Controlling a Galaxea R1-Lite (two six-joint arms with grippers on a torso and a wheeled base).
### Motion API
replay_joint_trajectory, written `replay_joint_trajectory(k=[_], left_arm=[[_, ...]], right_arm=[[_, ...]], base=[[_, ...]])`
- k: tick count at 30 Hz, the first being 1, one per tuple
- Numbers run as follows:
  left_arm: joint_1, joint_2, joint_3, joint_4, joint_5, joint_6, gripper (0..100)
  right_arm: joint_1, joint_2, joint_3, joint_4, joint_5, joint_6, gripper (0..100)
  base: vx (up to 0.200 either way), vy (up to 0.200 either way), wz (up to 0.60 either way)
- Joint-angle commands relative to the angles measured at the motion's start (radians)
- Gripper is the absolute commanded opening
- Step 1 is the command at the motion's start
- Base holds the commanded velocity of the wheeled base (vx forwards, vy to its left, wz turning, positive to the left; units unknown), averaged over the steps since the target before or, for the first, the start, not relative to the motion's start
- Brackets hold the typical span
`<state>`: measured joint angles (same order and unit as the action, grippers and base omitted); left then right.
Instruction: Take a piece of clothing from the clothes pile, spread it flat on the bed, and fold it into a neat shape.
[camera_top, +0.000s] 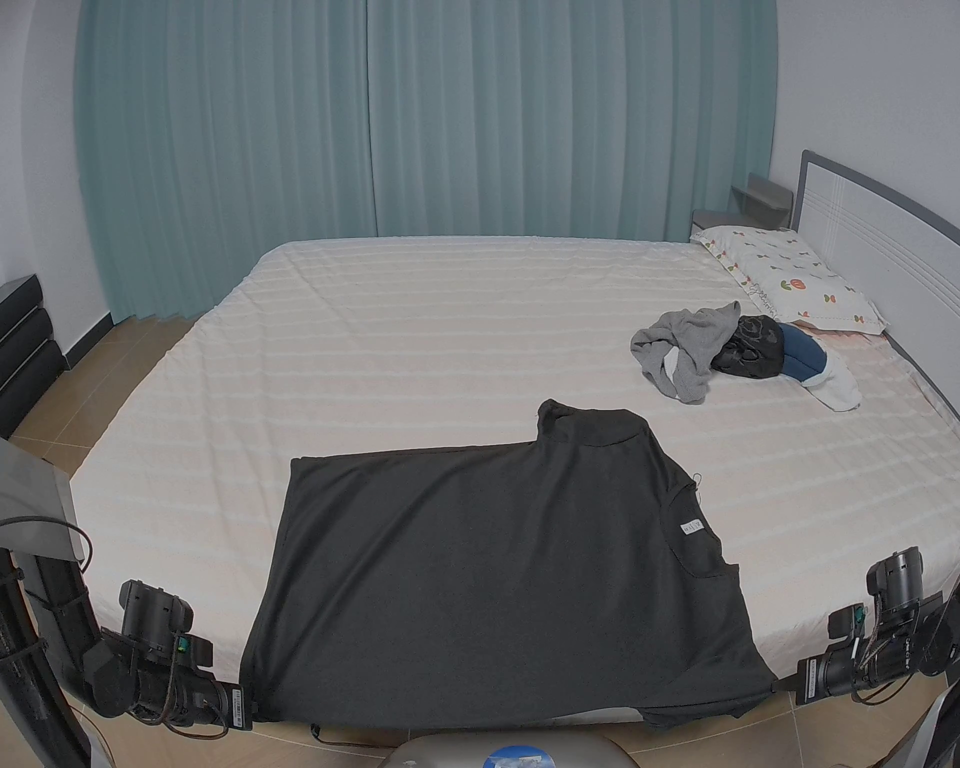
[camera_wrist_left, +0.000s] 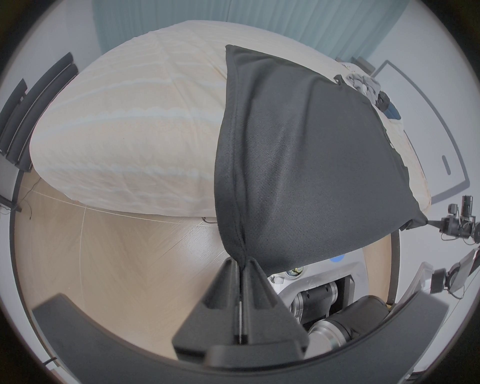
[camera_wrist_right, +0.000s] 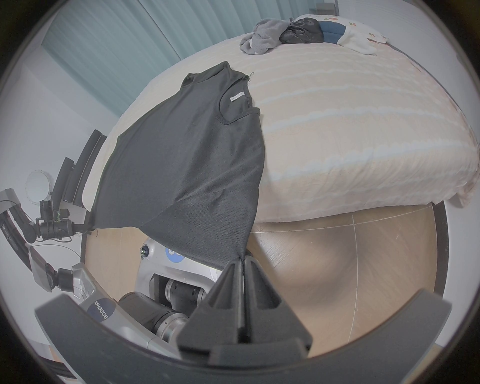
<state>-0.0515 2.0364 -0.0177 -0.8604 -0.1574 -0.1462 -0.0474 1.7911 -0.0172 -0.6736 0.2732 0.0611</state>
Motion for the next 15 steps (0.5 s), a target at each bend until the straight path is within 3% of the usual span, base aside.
replay_joint_trajectory(k=[1, 7, 15], left_arm=[[-0.004, -0.033, 0.013, 0.027, 0.003, 0.016, 0], [-0.002, -0.039, -0.016, 0.004, 0.009, 0.004, 0], [-0.004, -0.120, -0.119, -0.045, 0.035, -0.133, 0]], right_arm=[[-0.002, -0.009, 0.017, 0.005, 0.000, -0.001, 0], [-0.002, -0.019, 0.008, -0.011, 0.004, 0.000, 0], [0.001, -0.064, -0.093, -0.044, 0.014, 0.043, 0]], base=[[0.000, 0.000, 0.00], [0.000, 0.000, 0.00], [0.000, 0.000, 0.00]])
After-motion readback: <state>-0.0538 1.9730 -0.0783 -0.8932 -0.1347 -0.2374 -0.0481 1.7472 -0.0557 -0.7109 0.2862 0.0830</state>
